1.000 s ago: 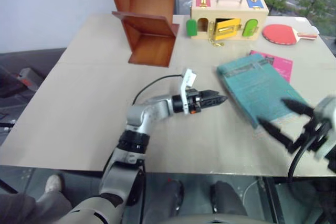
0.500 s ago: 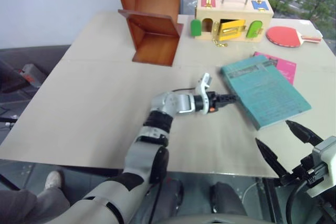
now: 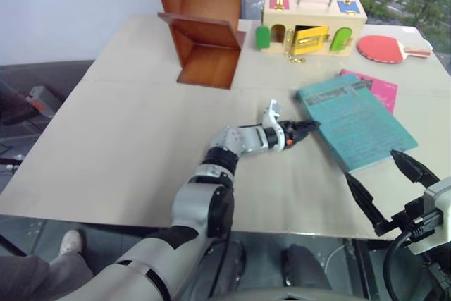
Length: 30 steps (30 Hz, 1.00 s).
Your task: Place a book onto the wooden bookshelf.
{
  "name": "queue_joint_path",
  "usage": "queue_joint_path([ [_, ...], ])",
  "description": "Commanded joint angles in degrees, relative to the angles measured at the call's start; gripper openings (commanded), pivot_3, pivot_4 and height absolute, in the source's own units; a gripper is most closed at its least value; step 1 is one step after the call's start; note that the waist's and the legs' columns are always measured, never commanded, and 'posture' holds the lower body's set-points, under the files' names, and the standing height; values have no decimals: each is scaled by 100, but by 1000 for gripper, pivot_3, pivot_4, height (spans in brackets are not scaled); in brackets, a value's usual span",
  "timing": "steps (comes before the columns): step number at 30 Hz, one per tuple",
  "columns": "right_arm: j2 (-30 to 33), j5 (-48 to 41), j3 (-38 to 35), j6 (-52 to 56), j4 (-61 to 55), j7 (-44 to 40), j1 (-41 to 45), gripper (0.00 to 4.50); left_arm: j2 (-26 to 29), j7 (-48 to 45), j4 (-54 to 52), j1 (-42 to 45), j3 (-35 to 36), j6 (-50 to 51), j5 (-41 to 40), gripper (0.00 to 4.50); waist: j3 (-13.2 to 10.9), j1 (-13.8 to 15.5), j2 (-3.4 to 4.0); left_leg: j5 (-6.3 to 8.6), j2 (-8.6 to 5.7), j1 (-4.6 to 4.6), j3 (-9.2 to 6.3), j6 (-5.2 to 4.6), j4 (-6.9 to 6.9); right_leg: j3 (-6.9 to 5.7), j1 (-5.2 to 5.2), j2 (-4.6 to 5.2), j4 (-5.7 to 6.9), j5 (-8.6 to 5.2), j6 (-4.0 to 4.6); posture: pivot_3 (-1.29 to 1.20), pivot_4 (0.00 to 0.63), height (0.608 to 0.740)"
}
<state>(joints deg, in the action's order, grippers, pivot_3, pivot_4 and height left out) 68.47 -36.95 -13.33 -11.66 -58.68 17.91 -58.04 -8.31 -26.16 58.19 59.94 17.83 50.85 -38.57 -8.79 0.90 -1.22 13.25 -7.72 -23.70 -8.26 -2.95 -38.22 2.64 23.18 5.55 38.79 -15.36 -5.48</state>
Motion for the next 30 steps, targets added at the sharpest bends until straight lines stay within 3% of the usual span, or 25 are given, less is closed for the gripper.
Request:
queue_joint_path([
  [1,162,-358,-1,127,-132,205,46,4450,-852,-195,58,314,46,0,-160,3143,0,1,0,0,0,0,0,0,0,0,0,0,0,0,0,0,150,740],
  [3,262,-1109,-99,401,-132,320,174,4450,-841,-305,50,334,2,-1,-145,3143,0,0,0,0,0,0,0,0,-1,-1,-2,0,-1,0,0,0,150,740],
  [7,-179,-2341,-835,1255,-35,887,1066,4450,-690,-633,-147,290,-192,177,-91,3143,-4,5,-6,1,0,-2,-2,-3,-4,-3,-8,5,-4,1,1,0,150,740],
  [10,-313,-3165,-1246,1633,139,777,1755,4450,-617,-726,-252,223,-272,327,-85,3143,-5,-3,-8,4,0,-3,-1,-7,-5,-3,-8,6,-4,1,1,0,150,740],
  [14,51,-3589,-1848,2578,1092,638,2839,4450,-412,-1114,-875,-11,-800,323,145,3143,-6,-7,-9,5,1,-3,0,-10,-6,-2,-8,4,-3,1,2,0,150,740],
  [16,247,-3664,-1914,3110,1696,582,3362,4450,-227,-1372,-1360,-200,-1174,362,269,3143,-5,-5,-7,7,0,-3,6,-14,-6,1,-8,5,-3,2,2,0,150,740],
  [19,761,-4384,-1196,4021,3221,154,5006,4450,394,-1925,-2573,-746,-1935,405,508,3143,2,-63,17,8,5,2,22,-15,-5,16,-10,7,-7,2,4,0,150,740],
  [22,650,-4106,-189,4912,4823,-608,6907,3474,928,-2255,-3522,-1186,-2357,348,642,3143,-5,-124,17,8,12,1,28,-17,7,19,-1,23,-9,2,6,0,150,740],
  [26,-114,-2756,801,5493,7224,-1296,9257,1865,1258,-2270,-4485,-1552,-2413,382,534,3143,-4,-164,20,8,17,-9,36,-17,8,28,13,21,-8,3,7,0,150,740],
  [28,-528,-1776,1280,5448,8618,-1728,10309,711,1279,-2129,-4752,-1658,-2252,427,437,3143,-1,-151,25,12,7,-11,48,-23,6,37,16,24,-8,3,5,0,150,740],
  [30,-923,-977,1611,5184,9819,-2183,11086,611,1298,-1974,-4966,-1770,-2159,458,427,3143,-1,-143,28,13,5,-11,49,-24,5,36,16,20,-9,3,5,0,150,740],
])
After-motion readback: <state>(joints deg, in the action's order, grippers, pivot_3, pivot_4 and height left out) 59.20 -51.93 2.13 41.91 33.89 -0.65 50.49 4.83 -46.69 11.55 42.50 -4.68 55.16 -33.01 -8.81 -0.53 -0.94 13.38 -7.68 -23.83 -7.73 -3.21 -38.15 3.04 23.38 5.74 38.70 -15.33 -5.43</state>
